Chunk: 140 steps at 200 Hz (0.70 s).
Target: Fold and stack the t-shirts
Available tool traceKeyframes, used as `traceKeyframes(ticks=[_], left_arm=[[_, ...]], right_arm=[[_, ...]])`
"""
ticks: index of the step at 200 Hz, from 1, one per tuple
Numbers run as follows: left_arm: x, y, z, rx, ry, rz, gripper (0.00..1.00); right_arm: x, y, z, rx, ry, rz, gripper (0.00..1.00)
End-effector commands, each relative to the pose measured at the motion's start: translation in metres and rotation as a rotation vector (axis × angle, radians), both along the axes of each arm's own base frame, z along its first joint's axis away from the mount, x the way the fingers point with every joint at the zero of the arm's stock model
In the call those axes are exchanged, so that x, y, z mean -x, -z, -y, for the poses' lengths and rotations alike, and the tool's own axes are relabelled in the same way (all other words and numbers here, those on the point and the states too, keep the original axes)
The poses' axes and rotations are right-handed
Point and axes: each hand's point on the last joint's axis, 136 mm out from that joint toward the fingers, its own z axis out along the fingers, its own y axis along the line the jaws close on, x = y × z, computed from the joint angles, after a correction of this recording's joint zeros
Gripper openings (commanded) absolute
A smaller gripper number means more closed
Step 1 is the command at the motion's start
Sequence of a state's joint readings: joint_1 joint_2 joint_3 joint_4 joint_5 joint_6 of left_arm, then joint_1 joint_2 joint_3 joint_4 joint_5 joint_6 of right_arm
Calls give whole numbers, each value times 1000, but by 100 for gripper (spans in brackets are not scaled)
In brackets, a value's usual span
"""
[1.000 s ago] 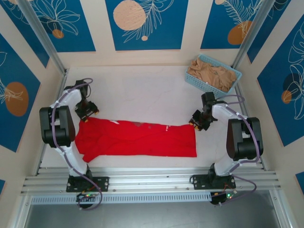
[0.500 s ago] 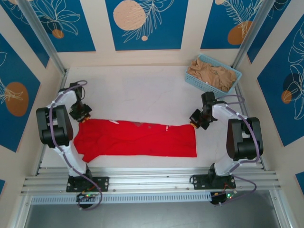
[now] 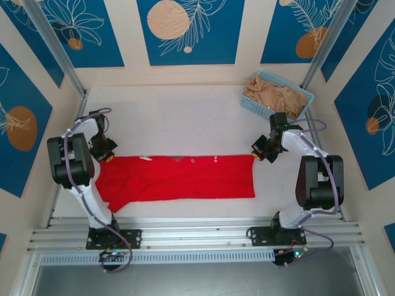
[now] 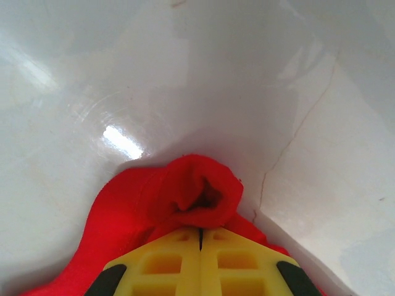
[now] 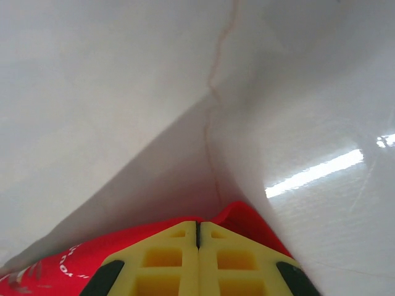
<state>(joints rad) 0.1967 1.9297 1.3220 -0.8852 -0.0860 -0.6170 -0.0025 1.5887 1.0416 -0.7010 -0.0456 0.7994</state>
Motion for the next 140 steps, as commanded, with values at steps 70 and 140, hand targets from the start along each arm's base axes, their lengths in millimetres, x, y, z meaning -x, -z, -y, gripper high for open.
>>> traceKeyframes(ticks=[70,140], left_arm=[[-13,-16,1,46,10,46,0],[14,-70,40,117,-33,174,41]], right_arm=[[-21,6,10,34,33,-92,29],[79,-3,-31,-177,376,-271,36]])
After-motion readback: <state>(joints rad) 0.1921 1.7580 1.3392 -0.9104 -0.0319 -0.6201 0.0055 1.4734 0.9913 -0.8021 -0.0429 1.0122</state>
